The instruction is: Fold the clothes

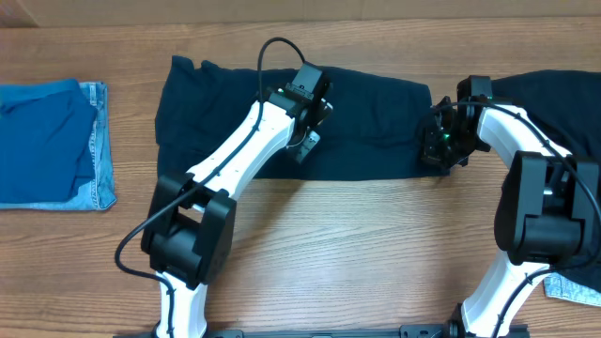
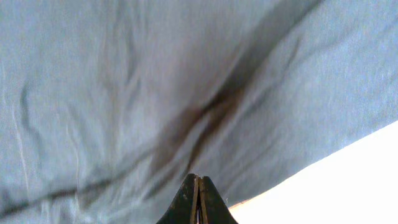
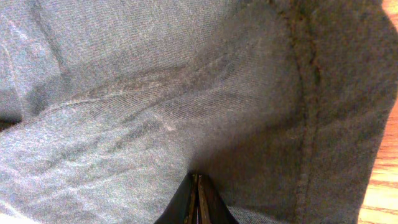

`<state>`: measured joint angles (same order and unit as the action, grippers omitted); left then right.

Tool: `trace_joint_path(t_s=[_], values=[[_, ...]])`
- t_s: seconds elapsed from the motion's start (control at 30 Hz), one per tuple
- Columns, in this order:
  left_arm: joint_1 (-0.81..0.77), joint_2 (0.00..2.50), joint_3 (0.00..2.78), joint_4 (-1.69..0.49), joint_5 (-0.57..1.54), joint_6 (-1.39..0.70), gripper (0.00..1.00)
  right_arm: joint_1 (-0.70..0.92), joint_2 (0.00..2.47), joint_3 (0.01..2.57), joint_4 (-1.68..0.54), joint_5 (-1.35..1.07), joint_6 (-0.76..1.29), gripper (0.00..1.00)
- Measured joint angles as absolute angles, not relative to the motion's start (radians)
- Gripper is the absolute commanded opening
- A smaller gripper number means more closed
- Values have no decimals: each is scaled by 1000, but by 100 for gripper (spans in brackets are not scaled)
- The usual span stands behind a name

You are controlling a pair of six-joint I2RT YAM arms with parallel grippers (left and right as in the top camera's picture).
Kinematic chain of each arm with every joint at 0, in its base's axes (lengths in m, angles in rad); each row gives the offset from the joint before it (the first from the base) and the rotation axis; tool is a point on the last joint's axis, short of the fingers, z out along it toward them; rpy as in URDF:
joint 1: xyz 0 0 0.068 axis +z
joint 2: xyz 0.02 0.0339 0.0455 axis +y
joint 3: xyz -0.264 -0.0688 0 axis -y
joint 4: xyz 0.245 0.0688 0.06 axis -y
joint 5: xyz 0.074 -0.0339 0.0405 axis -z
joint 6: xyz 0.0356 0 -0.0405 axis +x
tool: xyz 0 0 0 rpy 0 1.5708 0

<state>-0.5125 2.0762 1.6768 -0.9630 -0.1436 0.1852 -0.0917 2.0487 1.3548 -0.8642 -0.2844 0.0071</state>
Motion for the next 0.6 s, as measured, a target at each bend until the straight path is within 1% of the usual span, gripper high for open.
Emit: trace_joint_path(t_s=[0.07, 0.17, 0.37, 0.6], values=[[-502, 2070, 1674, -996, -138, 186, 4, -92, 2049, 1355, -864, -284, 7, 4], [-485, 2070, 1621, -991, -103, 211, 4, -92, 2049, 1355, -863, -284, 7, 4], [-455, 2070, 1472, -822, -72, 281, 4, -92, 2049, 1355, -864, -284, 7, 4], [-385, 2070, 1440, -611, -87, 294, 5, -92, 2049, 1355, -864, -284, 7, 4]])
